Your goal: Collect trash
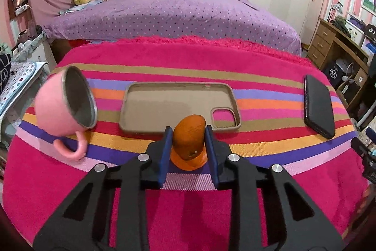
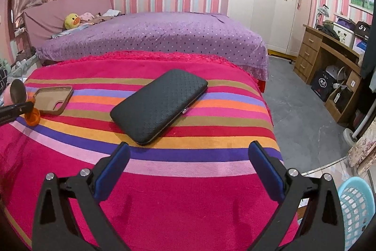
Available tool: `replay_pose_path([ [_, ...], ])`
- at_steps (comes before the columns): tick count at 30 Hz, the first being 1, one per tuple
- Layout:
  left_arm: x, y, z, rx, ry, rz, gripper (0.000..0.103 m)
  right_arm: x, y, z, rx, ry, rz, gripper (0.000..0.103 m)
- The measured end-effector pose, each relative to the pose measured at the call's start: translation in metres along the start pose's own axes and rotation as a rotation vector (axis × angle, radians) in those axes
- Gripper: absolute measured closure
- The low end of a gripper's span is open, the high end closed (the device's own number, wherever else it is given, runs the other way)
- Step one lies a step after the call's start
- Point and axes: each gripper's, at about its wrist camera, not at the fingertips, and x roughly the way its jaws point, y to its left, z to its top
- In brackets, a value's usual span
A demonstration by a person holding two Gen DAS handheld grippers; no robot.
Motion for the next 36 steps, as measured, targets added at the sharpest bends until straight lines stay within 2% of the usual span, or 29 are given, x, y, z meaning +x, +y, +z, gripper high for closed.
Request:
replay_pose_path([
  [5, -0.021, 0.025, -0.002, -0.052, -0.02, -0.025, 0.076, -0.008, 0.021, 0.0, -0.034, -0.016, 0.011, 0.005],
  [14, -0.037, 0.052, -0.01, -0.078, -0.021, -0.073, 0.076, -0.014, 0.053, -0.012, -0.073, 0.0, 0.039, 0.005],
  [17, -0.04, 0.057, -0.015, -0.053, -0.017, -0.033, 0.076, -0.016, 0.057, -0.013, -0.06, 0.003, 0.051, 0.005],
  [19, -0.043, 0.064, -0.019, -0.038, -0.026, 0.023, 0.076, -0.018, 0.064, -0.012, -0.043, -0.002, 0.088, 0.005],
  [22, -0.044, 0.086, -0.023, -0.085, -0.027, 0.057, 0.076, -0.019, 0.081, -0.01, -0.054, 0.0, 0.118, 0.005],
  [26, -0.048, 0.114, -0.03, -0.13, -0.026, 0.109, 0.076, -0.021, 0.119, 0.0, -0.071, -0.016, 0.183, 0.005],
  [29, -0.051, 0.126, -0.032, -0.129, -0.029, 0.137, 0.076, -0.02, 0.152, 0.007, -0.112, -0.025, 0.208, 0.005],
  [36, -0.047, 0.151, -0.037, -0.11, -0.001, 0.164, 0.076, -0.004, 0.221, 0.011, -0.215, 0.013, 0.256, 0.005],
])
